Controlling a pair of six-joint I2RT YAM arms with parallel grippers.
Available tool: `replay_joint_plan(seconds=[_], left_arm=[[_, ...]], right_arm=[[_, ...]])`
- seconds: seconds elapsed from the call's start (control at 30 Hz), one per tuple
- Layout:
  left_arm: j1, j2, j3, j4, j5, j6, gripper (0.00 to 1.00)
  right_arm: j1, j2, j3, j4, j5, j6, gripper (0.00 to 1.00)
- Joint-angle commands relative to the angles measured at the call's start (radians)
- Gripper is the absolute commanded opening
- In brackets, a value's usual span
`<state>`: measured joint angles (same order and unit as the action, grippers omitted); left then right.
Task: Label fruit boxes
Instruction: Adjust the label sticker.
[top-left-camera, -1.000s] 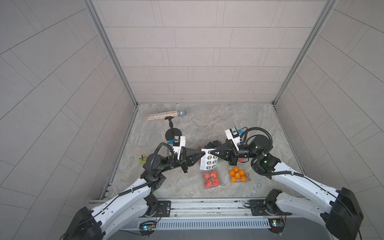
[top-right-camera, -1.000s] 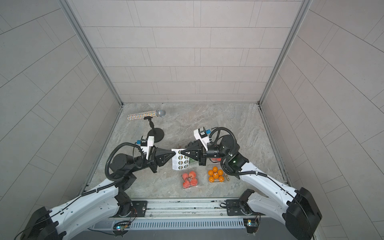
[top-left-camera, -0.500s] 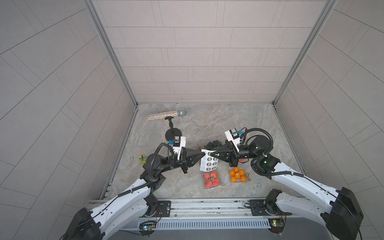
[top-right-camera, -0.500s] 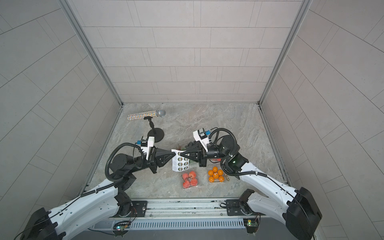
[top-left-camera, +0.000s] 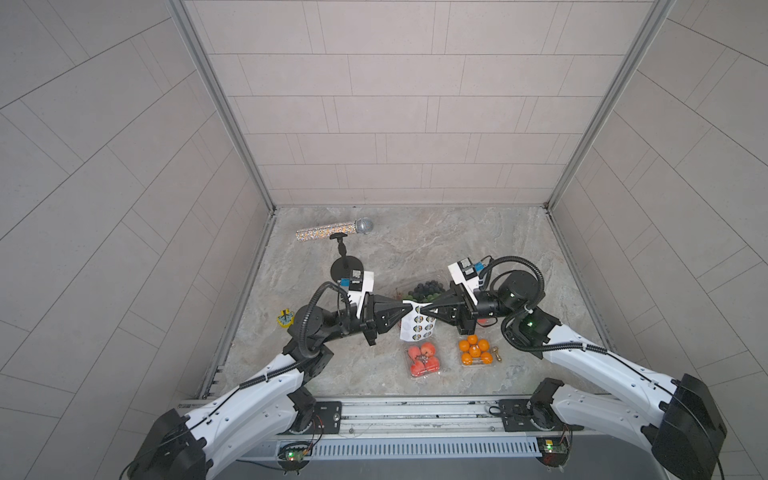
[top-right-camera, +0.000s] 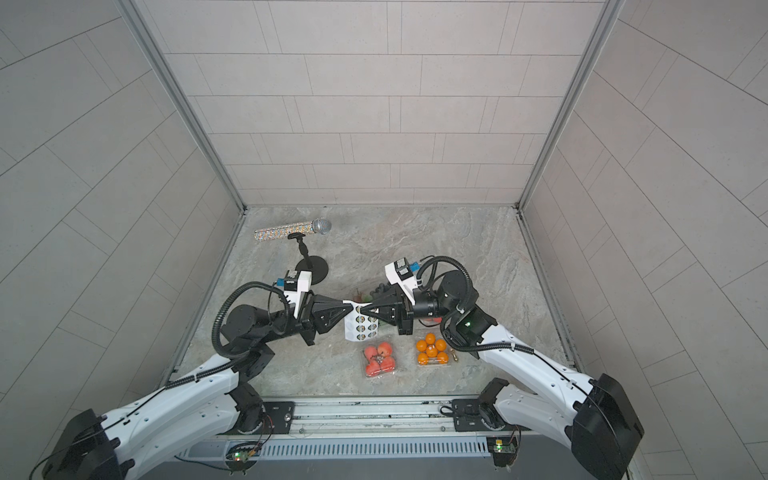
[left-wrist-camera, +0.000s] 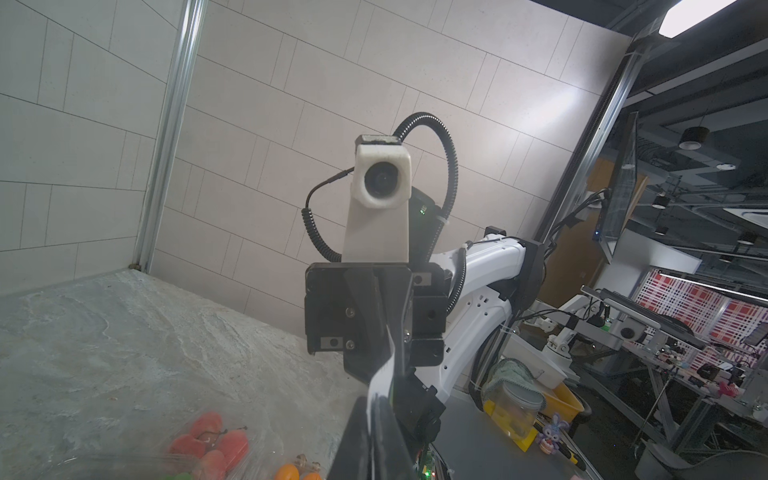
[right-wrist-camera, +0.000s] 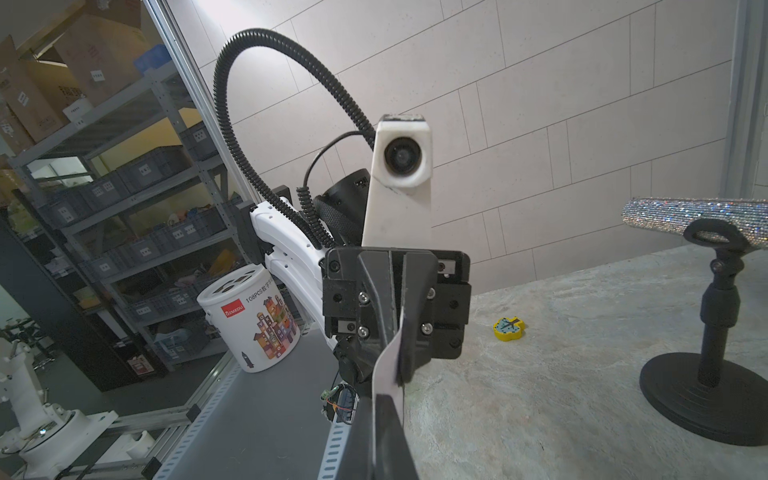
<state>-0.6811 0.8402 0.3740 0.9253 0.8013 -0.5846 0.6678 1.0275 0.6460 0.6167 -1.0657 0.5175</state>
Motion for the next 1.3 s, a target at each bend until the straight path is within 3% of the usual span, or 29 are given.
replay_joint_plan(seconds=[0.0,0.13,0.43,0.57,0.73,1.27], left_arm=[[-0.003,-0.017,0.023,0.061,0.036,-0.004,0.10],[-0.003,-0.003,0.040,0.030,0.045,0.005,0.00],[-0.003,0.027,0.035,0.070,0.065,-0.026,0.00],[-0.003,0.042,0.017,0.180,0.090,-0.099,0.00],[-0.003,0.022,0.031,0.053,0.057,-0.018,0.00],[-0.005,0.051,0.022,0.067,0.026,0.000,0.00]], right_arm=[[0.004,-0.018,0.017,-0.029,0.005,-0.034,0.00],[0.004,-0.014,0.018,-0.021,0.002,-0.030,0.00],[0.004,-0.004,0.020,-0.008,0.001,-0.027,0.00],[0.004,0.015,0.022,0.006,-0.003,-0.023,0.00],[0.009,0.023,0.015,0.064,-0.016,0.013,0.00],[0.033,0.003,0.000,0.099,-0.031,0.030,0.00]])
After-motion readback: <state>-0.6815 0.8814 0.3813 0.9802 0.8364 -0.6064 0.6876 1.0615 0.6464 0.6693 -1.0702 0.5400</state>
